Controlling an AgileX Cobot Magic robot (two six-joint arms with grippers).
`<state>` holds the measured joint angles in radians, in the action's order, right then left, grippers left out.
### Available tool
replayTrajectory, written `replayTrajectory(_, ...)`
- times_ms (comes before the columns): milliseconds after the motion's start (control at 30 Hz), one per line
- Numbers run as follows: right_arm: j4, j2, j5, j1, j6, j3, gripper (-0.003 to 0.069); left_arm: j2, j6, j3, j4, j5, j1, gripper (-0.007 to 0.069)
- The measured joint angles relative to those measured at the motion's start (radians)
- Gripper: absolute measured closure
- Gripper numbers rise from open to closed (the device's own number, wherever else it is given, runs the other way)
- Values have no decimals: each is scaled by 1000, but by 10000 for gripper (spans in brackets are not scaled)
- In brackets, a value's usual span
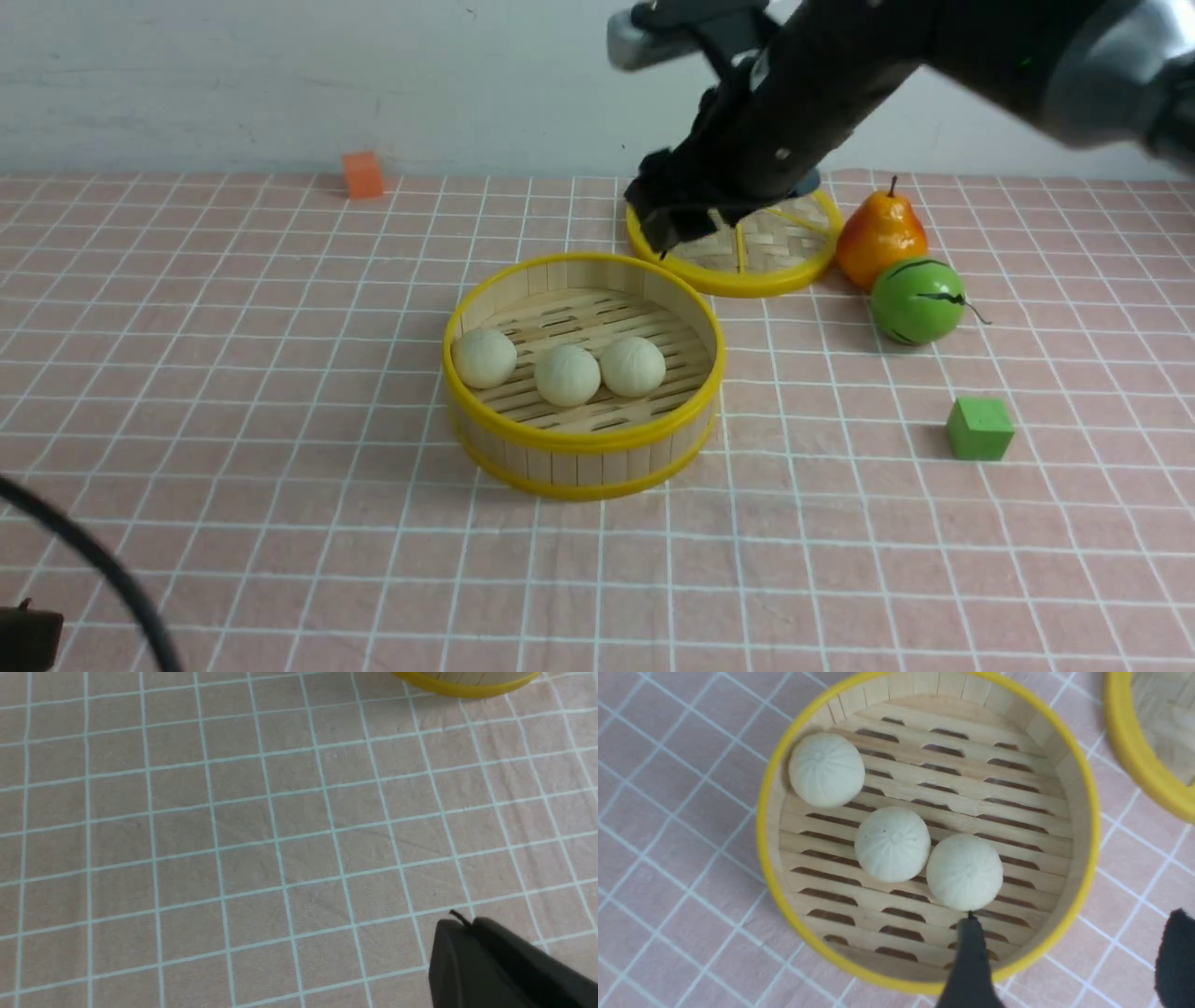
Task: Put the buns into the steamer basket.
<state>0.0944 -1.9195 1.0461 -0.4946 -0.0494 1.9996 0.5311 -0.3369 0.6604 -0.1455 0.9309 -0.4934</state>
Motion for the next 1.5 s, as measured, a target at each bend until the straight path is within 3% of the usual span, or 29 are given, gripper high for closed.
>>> replayTrajectory(133,0,145,114,0,-35,-2,362,-187,-1,-106,30,-103,0,606)
replayTrajectory(167,0,151,119,0,-38,-2,370,-197,-1,-116,31,-109,0,606)
replayTrajectory(233,0,235,174,0,-54,-50,487,-306,-2,-168,40,-172,0,607)
replayTrajectory(267,0,240,177,0,-54,-50,496,-312,-2,-174,41,-179,0,607)
replayTrajectory(300,1,286,189,0,-59,-105,554,-356,-2,-194,41,-203,0,607)
replayTrajectory(467,25,447,131,0,-72,-359,673,-409,-2,-216,42,-221,0,603)
replayTrajectory(733,67,817,-199,-1,-125,-781,679,-413,-2,-216,42,-220,0,595)
replayTrajectory(800,101,977,-345,-1,-131,-929,679,-413,-2,-216,42,-220,0,591)
replayTrajectory(967,139,1195,-521,-2,-134,-1115,677,-413,-2,-216,42,-220,0,588)
replayTrajectory(1200,143,1373,-551,-2,-134,-1271,675,-413,-2,-216,42,-220,0,587)
replayTrajectory(1500,121,1424,-552,-2,-134,-1345,672,-413,-2,-216,42,-219,0,584)
